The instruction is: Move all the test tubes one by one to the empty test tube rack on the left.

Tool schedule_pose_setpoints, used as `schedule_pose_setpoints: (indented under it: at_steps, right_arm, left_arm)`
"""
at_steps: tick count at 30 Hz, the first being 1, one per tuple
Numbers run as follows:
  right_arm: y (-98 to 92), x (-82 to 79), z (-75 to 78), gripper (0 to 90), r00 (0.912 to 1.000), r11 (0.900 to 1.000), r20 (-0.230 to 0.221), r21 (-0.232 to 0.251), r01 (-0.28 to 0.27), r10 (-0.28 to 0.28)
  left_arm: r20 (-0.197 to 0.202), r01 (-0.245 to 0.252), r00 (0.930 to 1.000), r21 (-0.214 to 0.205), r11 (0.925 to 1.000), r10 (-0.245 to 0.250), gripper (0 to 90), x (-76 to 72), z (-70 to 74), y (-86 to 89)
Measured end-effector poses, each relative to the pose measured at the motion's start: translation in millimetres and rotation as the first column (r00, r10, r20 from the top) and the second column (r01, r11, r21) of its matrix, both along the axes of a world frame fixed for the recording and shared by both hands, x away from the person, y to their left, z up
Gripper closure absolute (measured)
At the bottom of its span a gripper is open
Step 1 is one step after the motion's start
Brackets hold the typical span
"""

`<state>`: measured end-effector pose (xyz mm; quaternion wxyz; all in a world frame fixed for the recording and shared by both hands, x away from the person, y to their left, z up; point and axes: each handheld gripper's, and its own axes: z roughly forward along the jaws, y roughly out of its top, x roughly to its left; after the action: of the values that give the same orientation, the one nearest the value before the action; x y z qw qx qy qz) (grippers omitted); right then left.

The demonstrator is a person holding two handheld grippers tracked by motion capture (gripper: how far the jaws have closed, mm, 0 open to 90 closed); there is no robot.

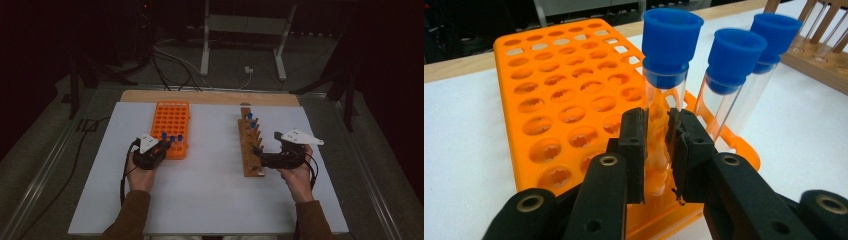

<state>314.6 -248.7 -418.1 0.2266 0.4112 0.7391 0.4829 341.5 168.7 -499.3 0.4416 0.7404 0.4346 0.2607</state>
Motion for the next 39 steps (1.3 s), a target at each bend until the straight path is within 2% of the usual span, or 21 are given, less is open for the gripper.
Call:
schedule_pose_setpoints:
  at_steps: [3,5,11,17,22,24,26,28,31,34,36,39]
  right_arm:
    - [0.5,0.6,-0.7,3.6,1.0000,1.0000,-0.003,0.002,0.000,0.000]
    - [0.4,0.6,-1.0,3.6,1.0000,1.0000,-0.004,0.005,0.000,0.000]
    - [0.1,0.8,-2.3,3.7,1.0000,1.0000,-0.007,0.006,-0.001,0.001]
    - [0.3,1.0,-3.4,3.7,0.9999,1.0000,-0.009,0.003,-0.004,0.004]
    - [0.0,1.7,-4.3,3.7,0.9999,1.0000,-0.012,0.006,0.001,-0.001]
    - [-0.6,2.2,-4.8,3.6,0.9999,1.0000,-0.013,0.007,0.002,-0.002]
    - [-0.7,2.3,-5.1,3.7,0.9999,1.0000,-0.015,0.007,0.004,-0.004]
    - [-0.7,2.5,-5.3,3.7,0.9999,1.0000,-0.017,0.008,0.005,-0.004]
    - [-0.8,2.6,-5.5,3.7,0.9998,0.9999,-0.018,0.009,0.006,-0.006]
    - [-1.2,3.2,-6.1,3.6,0.9998,0.9999,-0.020,0.009,0.008,-0.008]
    - [-1.5,4.0,-6.5,3.7,0.9998,0.9999,-0.020,0.009,0.010,-0.010]
    - [-1.8,4.8,-7.1,3.6,0.9996,0.9998,-0.024,0.012,0.014,-0.014]
  left_arm:
    - [-0.016,0.003,0.9999,0.019,0.9998,-0.002,78.1,0.5,-3.4,-0.8]
    - [-0.013,0.001,0.9999,0.003,1.0000,-0.001,78.1,0.4,-5.6,0.4]
    - [-0.011,0.002,0.9999,0.001,1.0000,-0.002,78.2,-0.4,-6.0,1.3]
    - [-0.034,0.000,0.9994,-0.036,0.9994,-0.001,76.5,-0.1,-4.9,3.9]
    - [-0.044,0.002,0.9990,-0.070,0.9975,-0.005,64.0,-3.4,-2.7,10.3]
    - [-0.040,-0.001,0.9992,-0.071,0.9975,-0.002,60.3,-6.1,-0.4,12.8]
    - [-0.052,-0.011,0.9986,-0.080,0.9968,0.007,56.0,-7.7,2.5,15.2]
    - [-0.065,-0.014,0.9979,-0.099,0.9950,0.007,54.1,-8.9,4.6,18.9]
    - [-0.064,-0.014,0.9979,-0.119,0.9928,0.007,50.2,-12.0,8.2,24.0]
    - [-0.069,0.000,0.9976,-0.158,0.9875,-0.011,39.1,-17.4,12.7,28.6]
    - [-0.057,-0.018,0.9983,-0.135,0.9907,0.011,31.3,-22.5,16.2,29.8]
    - [-0.048,-0.037,0.9984,-0.157,0.9869,0.030,17.5,-29.7,21.4,35.2]
